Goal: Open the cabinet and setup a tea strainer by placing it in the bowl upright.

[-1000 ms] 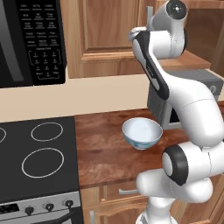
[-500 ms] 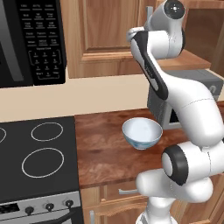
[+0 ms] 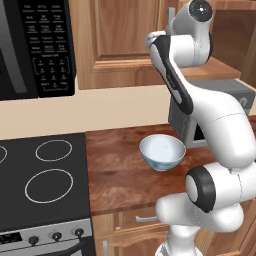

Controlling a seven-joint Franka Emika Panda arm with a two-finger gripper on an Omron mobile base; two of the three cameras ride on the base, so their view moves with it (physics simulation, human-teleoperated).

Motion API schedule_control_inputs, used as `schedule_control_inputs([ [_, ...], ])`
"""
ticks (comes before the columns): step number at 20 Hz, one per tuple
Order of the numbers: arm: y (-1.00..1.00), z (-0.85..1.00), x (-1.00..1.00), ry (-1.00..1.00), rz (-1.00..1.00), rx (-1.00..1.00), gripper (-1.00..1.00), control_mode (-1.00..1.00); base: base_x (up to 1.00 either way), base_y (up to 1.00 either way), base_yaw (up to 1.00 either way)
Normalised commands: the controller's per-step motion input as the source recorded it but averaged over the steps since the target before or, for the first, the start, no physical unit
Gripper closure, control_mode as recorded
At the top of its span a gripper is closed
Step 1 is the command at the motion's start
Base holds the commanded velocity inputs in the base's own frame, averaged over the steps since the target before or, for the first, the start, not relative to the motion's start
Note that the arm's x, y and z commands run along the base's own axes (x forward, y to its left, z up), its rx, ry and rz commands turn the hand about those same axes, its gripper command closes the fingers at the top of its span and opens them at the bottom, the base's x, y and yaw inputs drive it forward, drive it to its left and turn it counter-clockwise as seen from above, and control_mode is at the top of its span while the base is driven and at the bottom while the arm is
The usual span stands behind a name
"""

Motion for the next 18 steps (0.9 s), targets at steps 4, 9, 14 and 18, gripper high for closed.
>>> schedule_control_inputs([
  [4, -0.05, 0.00, -0.06, -0.01, -0.03, 0.00, 1.00, -1.00, 0.00, 0.00, 0.00],
  [9, -0.02, 0.00, -0.10, -0.07, -0.01, 0.00, 1.00, -1.00, 0.00, 0.00, 0.00],
  [14, 0.03, 0.01, -0.29, -0.05, -0.06, 0.00, 1.00, -1.00, 0.00, 0.00, 0.00],
  [18, 0.21, 0.00, -0.60, 0.00, -0.10, -0.01, 1.00, -1.00, 0.00, 0.00, 0.00],
])
